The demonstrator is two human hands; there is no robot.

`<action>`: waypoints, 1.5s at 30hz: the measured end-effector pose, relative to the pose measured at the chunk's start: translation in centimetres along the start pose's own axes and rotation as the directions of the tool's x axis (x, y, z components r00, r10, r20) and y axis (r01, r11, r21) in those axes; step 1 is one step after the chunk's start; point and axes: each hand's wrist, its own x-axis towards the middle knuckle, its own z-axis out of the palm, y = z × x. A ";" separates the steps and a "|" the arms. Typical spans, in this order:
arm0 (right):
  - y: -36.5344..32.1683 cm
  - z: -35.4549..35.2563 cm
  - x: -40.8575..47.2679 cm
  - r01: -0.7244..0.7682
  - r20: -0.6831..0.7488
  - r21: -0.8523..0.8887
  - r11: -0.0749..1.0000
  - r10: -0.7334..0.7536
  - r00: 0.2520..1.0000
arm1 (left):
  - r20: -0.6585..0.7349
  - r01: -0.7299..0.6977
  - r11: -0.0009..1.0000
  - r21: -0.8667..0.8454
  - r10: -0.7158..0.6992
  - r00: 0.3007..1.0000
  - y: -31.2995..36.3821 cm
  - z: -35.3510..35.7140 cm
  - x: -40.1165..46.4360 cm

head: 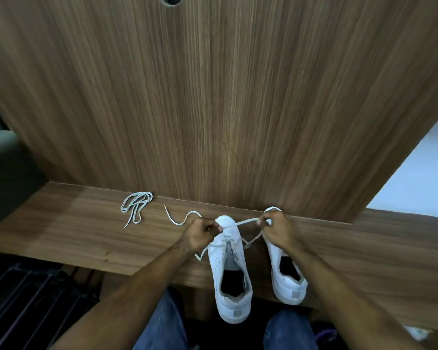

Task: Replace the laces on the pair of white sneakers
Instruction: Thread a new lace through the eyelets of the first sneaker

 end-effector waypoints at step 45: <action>-1.6 8.5 -3.3 -0.145 0.110 0.182 0.973 0.127 0.986 | -0.047 0.270 0.938 -0.218 -0.286 0.957 -4.9 5.3 -2.3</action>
